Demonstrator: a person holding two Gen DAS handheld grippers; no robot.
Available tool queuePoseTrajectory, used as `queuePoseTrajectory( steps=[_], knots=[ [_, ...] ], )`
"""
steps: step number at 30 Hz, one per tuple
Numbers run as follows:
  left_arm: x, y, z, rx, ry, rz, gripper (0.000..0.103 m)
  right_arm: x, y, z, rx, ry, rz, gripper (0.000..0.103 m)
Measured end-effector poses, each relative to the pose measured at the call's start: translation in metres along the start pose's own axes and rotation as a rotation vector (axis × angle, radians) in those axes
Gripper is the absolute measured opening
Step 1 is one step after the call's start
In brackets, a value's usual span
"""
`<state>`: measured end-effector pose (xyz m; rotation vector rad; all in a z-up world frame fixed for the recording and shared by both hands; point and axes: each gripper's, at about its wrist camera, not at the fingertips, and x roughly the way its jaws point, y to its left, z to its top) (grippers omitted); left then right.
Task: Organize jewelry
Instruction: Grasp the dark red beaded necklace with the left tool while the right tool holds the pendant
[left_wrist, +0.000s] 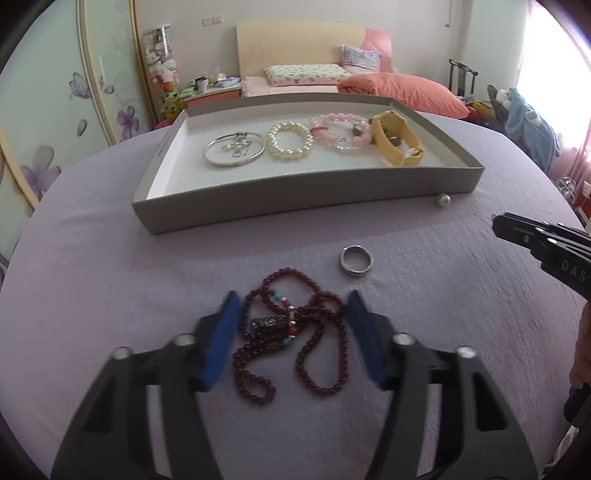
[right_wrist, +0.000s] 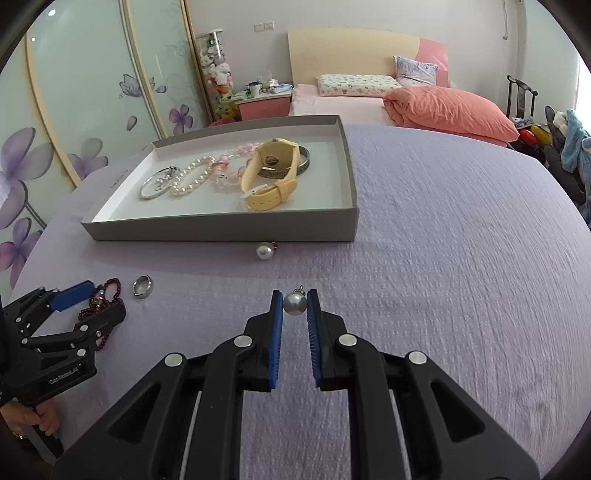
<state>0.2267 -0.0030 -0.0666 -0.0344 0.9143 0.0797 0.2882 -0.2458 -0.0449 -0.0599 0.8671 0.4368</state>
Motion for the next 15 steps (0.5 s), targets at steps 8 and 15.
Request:
queuePoseTrajectory(
  steps=[8,15],
  knots=[
    [-0.006,0.001,-0.003,0.023,-0.005,-0.054,0.009,-0.005,0.009,0.001,-0.008,-0.01,0.024,0.014],
    [-0.034,0.019,-0.002,0.002,-0.06,-0.118,0.008,-0.018,0.015,0.007,-0.013,-0.045,0.041,0.014]
  ],
)
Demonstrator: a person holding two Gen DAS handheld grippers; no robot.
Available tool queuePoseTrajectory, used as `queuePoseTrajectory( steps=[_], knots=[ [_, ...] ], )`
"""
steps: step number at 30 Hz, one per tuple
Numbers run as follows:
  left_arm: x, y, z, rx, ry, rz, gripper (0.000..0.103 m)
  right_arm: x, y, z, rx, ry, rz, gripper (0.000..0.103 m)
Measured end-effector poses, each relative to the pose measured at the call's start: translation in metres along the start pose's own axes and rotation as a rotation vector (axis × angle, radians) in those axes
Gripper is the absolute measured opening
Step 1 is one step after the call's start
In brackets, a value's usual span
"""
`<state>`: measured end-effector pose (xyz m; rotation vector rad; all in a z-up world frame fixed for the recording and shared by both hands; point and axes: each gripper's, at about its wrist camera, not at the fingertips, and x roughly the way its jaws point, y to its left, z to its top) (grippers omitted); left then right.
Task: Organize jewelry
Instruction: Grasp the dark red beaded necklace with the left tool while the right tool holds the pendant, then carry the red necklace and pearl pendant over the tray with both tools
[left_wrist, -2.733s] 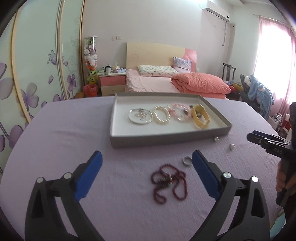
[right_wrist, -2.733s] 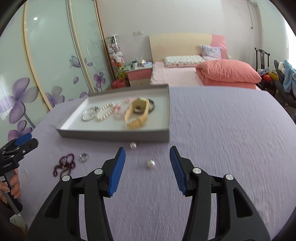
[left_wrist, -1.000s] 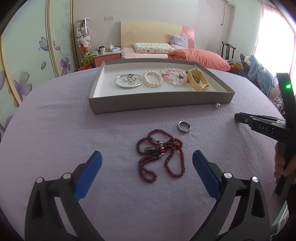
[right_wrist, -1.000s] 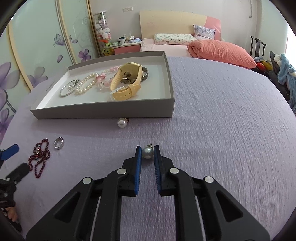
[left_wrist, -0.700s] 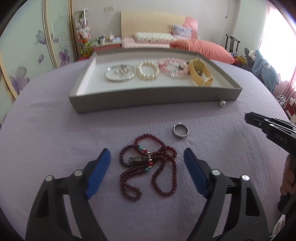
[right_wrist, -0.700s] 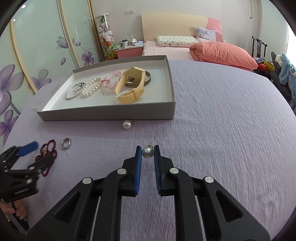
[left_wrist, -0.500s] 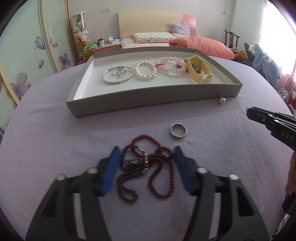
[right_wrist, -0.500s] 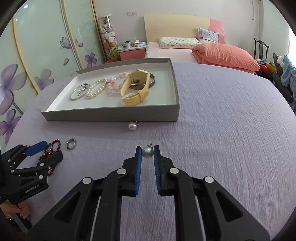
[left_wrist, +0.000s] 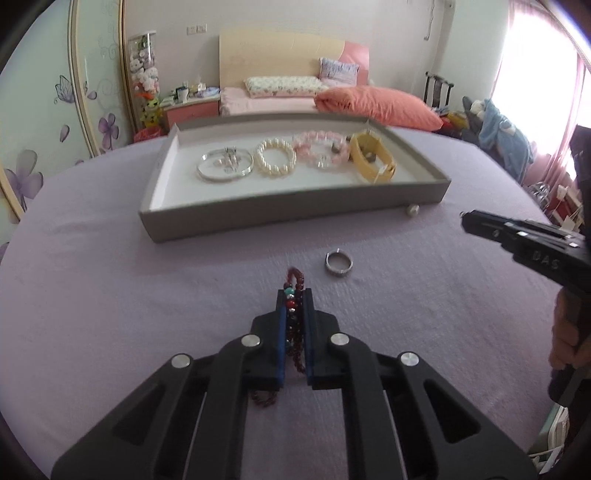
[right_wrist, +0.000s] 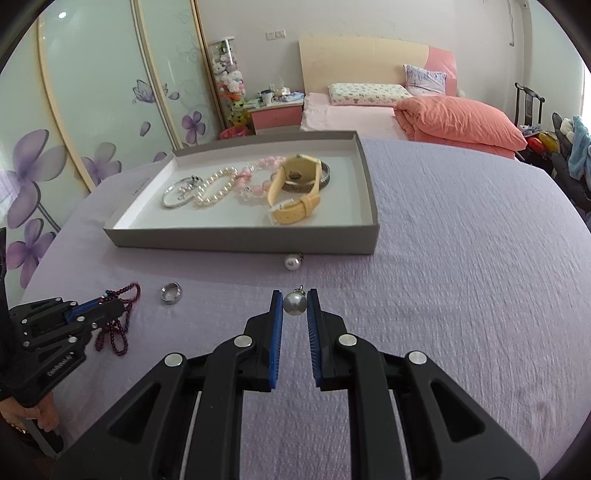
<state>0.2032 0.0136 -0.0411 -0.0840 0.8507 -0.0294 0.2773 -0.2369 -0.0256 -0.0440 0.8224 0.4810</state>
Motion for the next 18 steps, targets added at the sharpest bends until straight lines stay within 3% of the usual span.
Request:
queuePoseTrajectory(
  steps=[9,18],
  knots=[
    [-0.05,0.018,0.029,-0.057,-0.122,-0.048,0.008,-0.021,0.008,0.013,0.0,-0.069,0.027,0.014],
    [-0.074,0.025,0.051,-0.088,-0.194,-0.041,0.008,-0.032,0.015,0.021,-0.012,-0.107,0.048,0.014]
  ],
)
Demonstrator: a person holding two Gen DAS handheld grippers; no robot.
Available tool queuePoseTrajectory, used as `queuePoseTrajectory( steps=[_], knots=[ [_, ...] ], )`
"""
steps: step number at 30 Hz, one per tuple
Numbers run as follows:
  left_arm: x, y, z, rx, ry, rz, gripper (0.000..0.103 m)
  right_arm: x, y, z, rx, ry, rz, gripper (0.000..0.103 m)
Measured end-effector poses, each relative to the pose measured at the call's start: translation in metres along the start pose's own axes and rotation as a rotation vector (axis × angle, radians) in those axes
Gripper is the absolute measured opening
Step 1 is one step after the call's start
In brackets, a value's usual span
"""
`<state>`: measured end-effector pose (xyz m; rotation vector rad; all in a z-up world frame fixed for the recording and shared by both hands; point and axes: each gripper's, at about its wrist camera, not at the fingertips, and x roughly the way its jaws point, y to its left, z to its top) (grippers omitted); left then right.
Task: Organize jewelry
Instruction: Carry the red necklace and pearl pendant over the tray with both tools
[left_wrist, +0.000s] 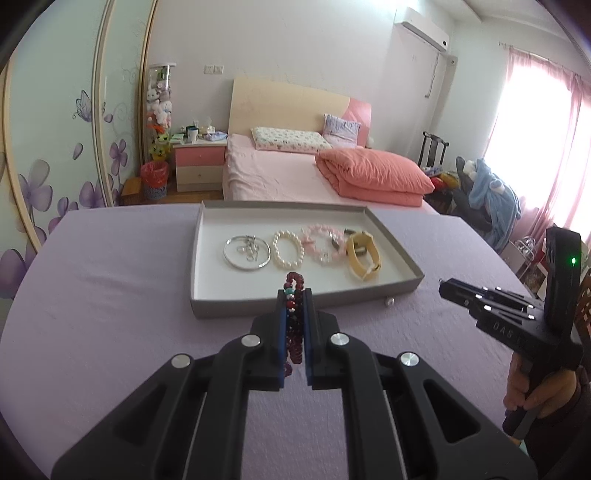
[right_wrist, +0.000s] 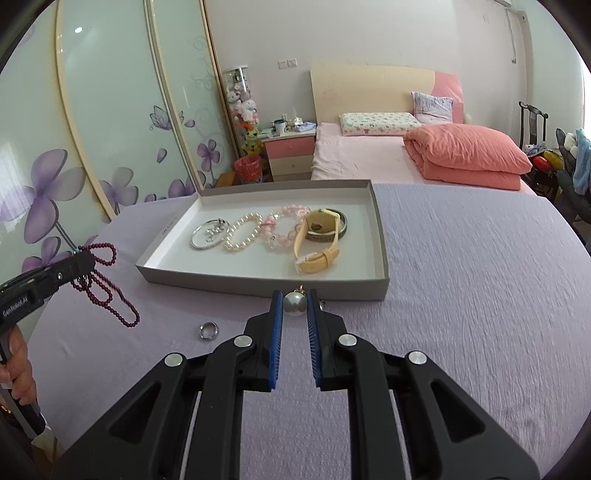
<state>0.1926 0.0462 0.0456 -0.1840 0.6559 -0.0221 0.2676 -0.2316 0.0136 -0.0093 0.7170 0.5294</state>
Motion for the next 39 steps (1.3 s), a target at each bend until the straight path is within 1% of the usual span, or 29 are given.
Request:
queuePoseTrajectory(
  steps=[4,12,18,23,28,33,39],
  knots=[
    [0.0,0.0,0.005,-0.004,-0.007,0.007,0.008,0.0,0.004,0.002,-0.008,-0.006,0.009,0.014],
    [0.007,-0.002,0.013,-0.006,-0.006,-0.005,0.008,0.003,0.006,0.008,-0.017,-0.021,0.013,0.014],
    [0.021,-0.002,0.031,-0.007,-0.011,-0.008,0.008,0.009,0.009,0.024,-0.02,-0.056,0.02,0.014],
    [0.04,0.005,0.054,-0.038,-0.014,-0.001,0.008,0.02,0.011,0.046,-0.019,-0.093,0.031,0.014],
    [0.061,0.012,0.072,-0.041,-0.021,0.008,0.008,0.033,0.011,0.061,-0.024,-0.118,0.033,0.014],
    [0.088,0.016,0.08,-0.039,-0.001,0.021,0.008,0.052,0.01,0.068,-0.022,-0.114,0.038,0.014],
    [0.119,0.028,0.085,-0.061,0.027,0.034,0.008,0.073,0.011,0.069,-0.029,-0.093,0.039,0.014]
  ],
)
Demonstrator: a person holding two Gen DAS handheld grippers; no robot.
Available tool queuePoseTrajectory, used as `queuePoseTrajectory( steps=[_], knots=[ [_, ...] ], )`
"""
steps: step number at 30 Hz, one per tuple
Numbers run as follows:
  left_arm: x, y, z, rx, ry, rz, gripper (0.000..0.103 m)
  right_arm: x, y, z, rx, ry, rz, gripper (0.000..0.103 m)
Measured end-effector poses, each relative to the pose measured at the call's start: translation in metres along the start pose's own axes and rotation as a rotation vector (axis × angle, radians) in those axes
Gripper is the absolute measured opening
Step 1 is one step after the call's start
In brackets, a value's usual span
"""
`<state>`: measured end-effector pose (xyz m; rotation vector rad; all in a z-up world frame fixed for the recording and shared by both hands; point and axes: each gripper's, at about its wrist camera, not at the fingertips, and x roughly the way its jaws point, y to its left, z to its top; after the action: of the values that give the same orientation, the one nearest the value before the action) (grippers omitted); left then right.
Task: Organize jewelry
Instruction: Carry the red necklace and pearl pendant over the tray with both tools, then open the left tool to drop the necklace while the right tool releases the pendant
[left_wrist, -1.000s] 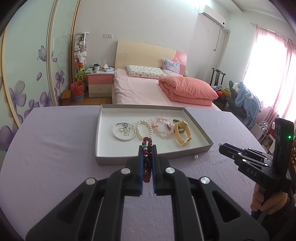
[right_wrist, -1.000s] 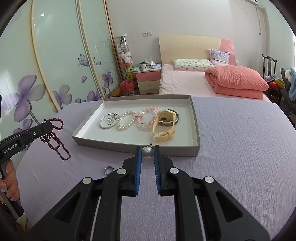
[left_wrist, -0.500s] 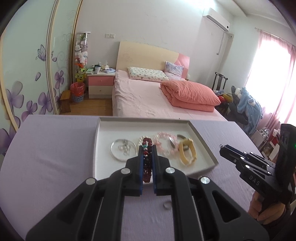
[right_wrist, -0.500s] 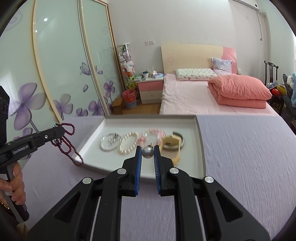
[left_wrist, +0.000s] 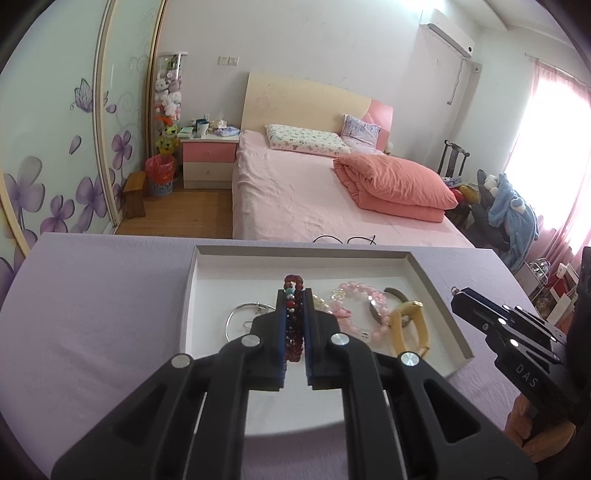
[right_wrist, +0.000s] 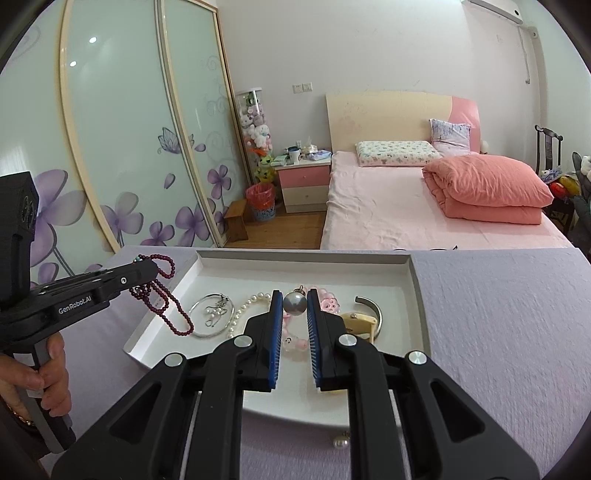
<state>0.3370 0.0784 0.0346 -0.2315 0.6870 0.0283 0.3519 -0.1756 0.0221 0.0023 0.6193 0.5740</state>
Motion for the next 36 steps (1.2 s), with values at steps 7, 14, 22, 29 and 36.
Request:
queuePoseTrajectory(
  steps=[7,14,22,29,36],
  knots=[
    [0.02,0.01,-0.005,-0.012,0.022,0.004,0.009,0.013,-0.002,-0.002,0.012,0.018,-0.007,0.014],
    [0.015,0.015,-0.01,-0.043,0.009,0.015,0.033,0.023,0.001,-0.007,0.001,0.043,-0.003,0.014],
    [0.011,0.028,-0.009,-0.07,0.001,0.036,0.042,0.036,0.015,-0.012,-0.033,0.076,0.006,0.014],
    [0.01,0.03,-0.01,-0.067,0.0,0.05,0.046,0.044,0.018,-0.014,-0.041,0.092,0.001,0.014],
    [0.008,0.032,-0.014,-0.069,0.008,0.055,0.051,0.039,0.011,-0.013,0.001,0.078,-0.002,0.044]
  ],
)
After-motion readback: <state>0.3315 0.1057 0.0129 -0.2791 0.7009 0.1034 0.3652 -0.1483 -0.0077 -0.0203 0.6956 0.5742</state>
